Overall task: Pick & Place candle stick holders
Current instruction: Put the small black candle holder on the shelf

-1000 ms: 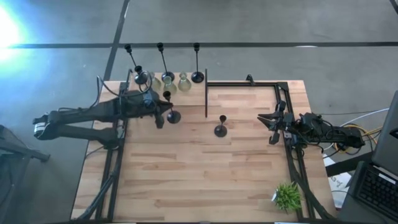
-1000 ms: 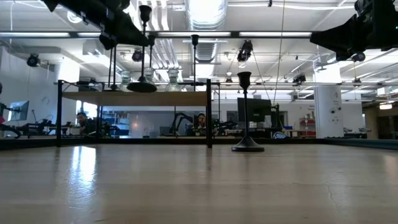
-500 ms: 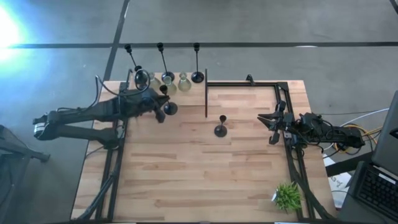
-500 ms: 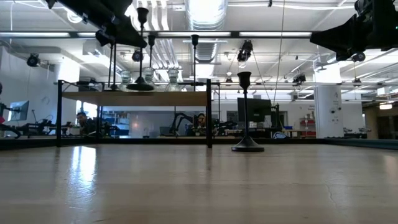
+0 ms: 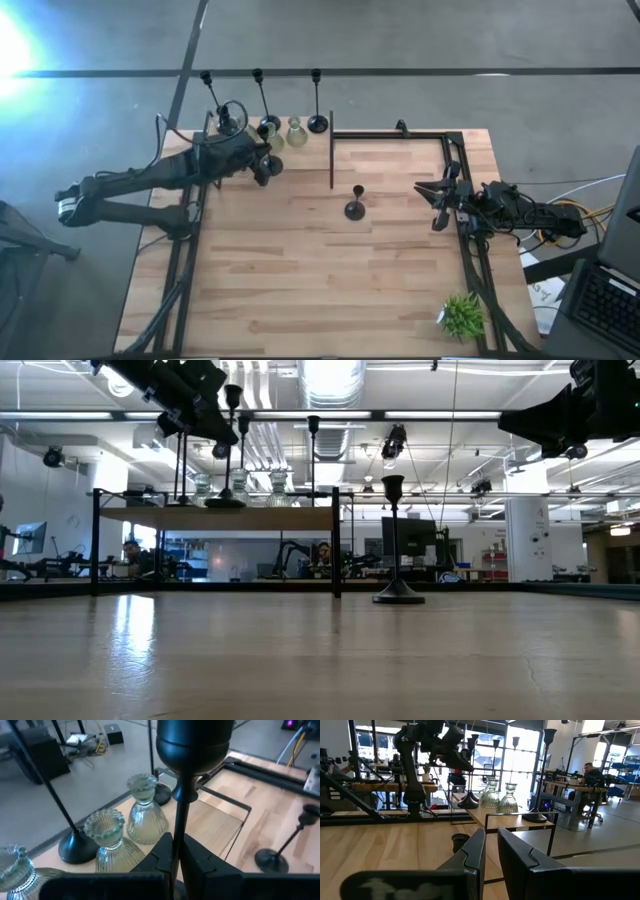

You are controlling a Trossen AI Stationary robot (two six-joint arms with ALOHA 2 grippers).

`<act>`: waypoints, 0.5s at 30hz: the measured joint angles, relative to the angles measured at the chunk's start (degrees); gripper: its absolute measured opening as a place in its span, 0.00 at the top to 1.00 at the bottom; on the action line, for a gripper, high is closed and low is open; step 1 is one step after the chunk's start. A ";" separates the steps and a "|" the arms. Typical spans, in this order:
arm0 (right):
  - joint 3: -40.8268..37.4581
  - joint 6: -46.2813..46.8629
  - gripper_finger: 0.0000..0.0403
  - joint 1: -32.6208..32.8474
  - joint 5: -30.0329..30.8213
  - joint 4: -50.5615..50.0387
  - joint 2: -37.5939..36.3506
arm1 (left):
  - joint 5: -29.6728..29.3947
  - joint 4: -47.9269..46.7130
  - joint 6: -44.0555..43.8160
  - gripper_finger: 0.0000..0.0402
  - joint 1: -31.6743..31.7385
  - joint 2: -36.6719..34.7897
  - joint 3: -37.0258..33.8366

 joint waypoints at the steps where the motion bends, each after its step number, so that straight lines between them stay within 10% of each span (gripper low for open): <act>1: 0.00 0.00 0.89 0.00 -0.02 0.00 0.00 | 0.90 0.02 -0.85 0.96 0.90 0.00 0.02; 15: 0.00 -0.16 0.89 0.04 -0.02 -0.05 0.00 | 8.19 0.02 -2.41 0.96 6.08 -0.04 -0.04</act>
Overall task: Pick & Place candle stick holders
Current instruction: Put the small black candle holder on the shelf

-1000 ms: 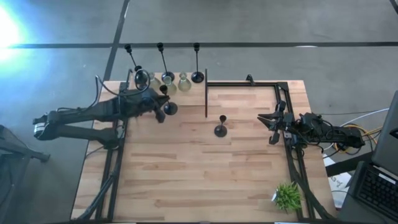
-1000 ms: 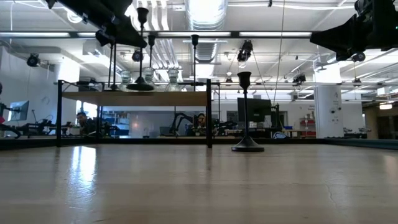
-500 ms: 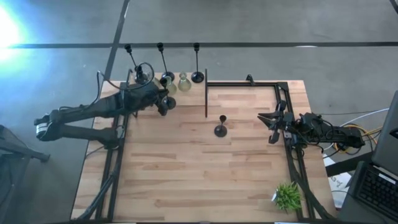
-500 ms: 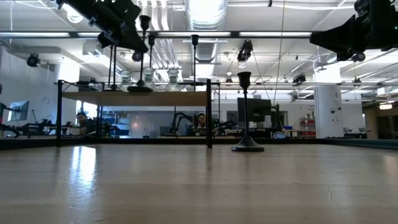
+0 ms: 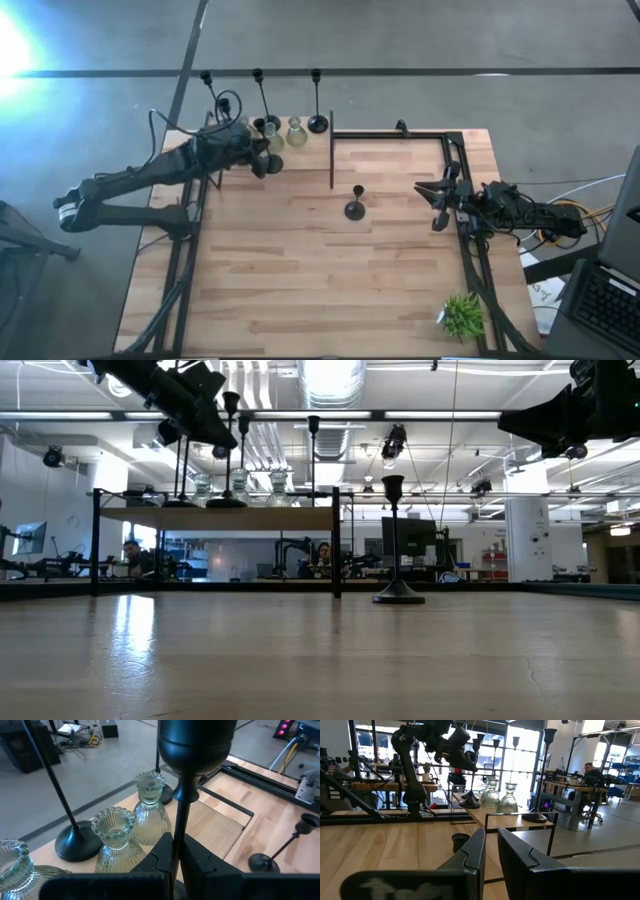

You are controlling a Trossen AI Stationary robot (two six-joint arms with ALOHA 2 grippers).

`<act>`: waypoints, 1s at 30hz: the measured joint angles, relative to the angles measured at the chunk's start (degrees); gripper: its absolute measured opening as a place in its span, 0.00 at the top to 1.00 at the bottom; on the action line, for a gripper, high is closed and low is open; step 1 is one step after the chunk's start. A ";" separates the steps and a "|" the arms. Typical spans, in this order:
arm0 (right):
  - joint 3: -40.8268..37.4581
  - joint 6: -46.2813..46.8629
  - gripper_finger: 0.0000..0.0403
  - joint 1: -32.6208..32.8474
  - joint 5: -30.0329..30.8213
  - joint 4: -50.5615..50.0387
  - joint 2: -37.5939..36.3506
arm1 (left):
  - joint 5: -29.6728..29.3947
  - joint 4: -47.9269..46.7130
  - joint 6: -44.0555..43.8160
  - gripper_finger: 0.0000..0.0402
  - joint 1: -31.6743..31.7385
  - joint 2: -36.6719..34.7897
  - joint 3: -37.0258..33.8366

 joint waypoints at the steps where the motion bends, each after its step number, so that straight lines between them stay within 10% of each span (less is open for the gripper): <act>1: 0.00 0.00 0.89 0.00 0.00 0.00 0.00 | 0.38 0.02 0.06 0.96 -0.12 0.00 0.04; 24: 0.00 2.14 0.89 0.00 -0.04 -0.46 0.04 | -15.72 -7.09 -5.63 0.96 -17.49 -1.40 4.94; 30: 0.00 2.54 0.89 0.00 -0.04 -0.48 0.09 | -37.95 -7.49 -12.89 0.96 -29.20 0.03 3.29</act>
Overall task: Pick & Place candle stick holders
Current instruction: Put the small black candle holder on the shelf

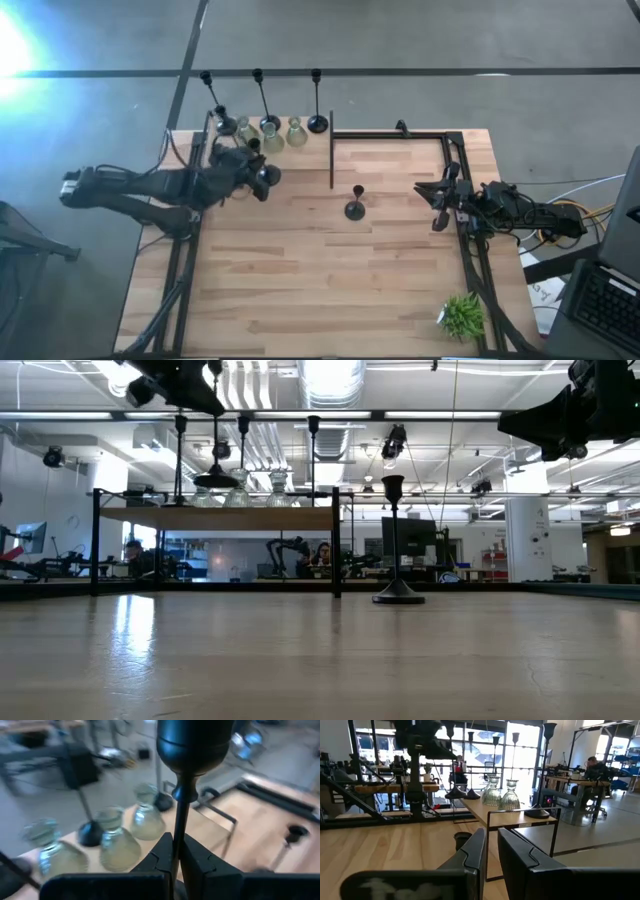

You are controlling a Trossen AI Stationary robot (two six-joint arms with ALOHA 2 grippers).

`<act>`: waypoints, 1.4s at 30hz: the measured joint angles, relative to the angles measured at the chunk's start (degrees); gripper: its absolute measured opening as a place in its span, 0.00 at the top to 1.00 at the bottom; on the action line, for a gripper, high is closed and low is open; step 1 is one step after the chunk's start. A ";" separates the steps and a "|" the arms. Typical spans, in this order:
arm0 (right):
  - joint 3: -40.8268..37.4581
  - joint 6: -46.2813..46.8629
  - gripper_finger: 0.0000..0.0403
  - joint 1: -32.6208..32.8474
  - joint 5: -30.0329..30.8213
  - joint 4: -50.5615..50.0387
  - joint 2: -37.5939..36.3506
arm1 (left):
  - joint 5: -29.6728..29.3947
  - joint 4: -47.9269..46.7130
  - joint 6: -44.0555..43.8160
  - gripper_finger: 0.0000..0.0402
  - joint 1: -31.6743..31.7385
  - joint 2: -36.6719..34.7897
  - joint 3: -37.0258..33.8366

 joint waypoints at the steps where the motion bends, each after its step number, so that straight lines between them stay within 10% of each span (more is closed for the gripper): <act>1: 0.00 0.02 0.89 0.00 0.00 0.00 0.00 | -3.98 -0.02 -1.77 0.96 -1.78 0.58 -0.03; 9: 0.00 -0.42 0.89 0.00 0.00 0.00 0.00 | -15.83 1.12 -11.30 0.96 -4.30 8.74 0.62; 42: -1.70 0.24 0.89 -0.02 0.00 0.07 0.04 | -4.54 -3.40 -12.20 0.96 9.88 12.37 5.32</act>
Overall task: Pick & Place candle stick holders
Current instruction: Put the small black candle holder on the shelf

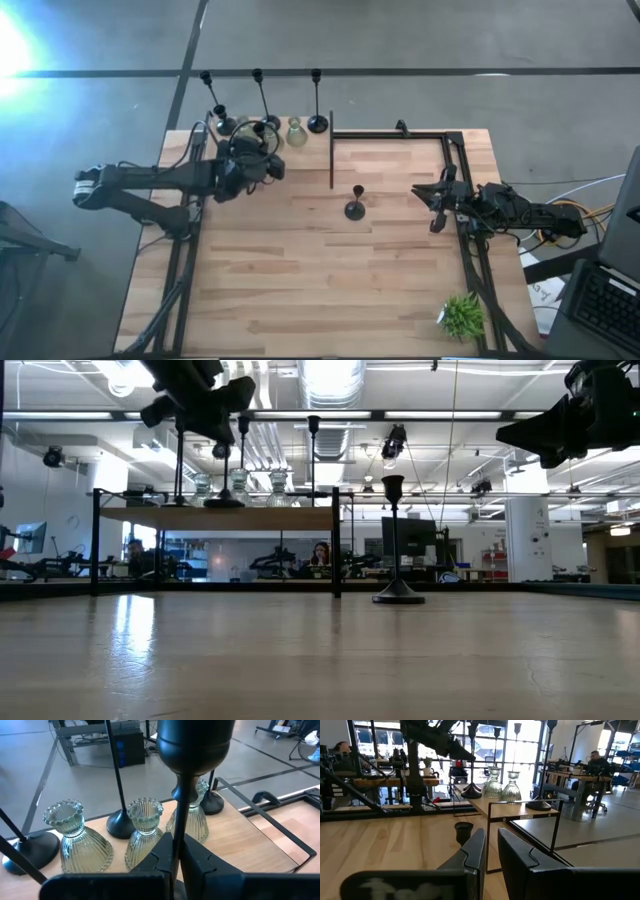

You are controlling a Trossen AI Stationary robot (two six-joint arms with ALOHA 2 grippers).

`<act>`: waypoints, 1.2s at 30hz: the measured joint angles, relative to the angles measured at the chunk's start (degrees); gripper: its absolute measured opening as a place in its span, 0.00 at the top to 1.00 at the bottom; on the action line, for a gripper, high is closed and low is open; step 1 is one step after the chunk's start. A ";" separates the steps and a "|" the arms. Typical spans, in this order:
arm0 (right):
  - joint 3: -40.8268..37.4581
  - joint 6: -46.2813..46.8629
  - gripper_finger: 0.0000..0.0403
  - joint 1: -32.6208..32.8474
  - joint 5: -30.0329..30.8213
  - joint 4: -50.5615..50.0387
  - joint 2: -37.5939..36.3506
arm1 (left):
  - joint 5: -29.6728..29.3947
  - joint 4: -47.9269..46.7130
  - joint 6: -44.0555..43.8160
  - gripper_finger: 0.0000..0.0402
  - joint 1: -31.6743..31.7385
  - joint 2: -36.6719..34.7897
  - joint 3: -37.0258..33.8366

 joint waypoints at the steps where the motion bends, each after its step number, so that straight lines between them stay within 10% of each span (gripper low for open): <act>1: 0.00 0.00 0.89 0.00 0.00 0.00 0.00 | 0.35 0.00 -0.01 0.96 0.27 0.00 -0.02; 36: -0.13 -0.04 0.89 0.00 0.00 0.33 -0.04 | 5.51 2.57 2.57 0.96 5.03 0.04 -0.07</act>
